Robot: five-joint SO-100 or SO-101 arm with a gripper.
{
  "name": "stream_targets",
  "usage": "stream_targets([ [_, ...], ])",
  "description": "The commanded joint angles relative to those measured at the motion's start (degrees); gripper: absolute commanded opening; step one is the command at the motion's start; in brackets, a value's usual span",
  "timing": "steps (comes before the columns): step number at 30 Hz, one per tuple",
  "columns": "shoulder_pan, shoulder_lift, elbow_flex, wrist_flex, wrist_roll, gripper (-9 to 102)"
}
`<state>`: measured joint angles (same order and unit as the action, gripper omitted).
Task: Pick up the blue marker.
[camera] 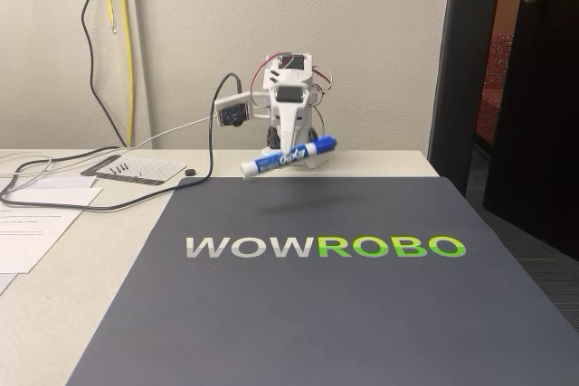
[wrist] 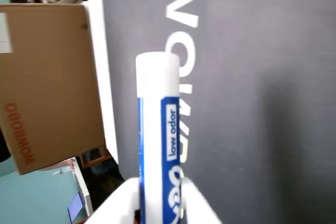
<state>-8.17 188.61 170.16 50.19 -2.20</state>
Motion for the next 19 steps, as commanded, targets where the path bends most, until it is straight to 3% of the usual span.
stream_targets([
  [1,-0.1,3.3,-0.4,0.4,0.4,0],
  [19,-0.7,3.3,-0.4,0.3,0.4,0],
])
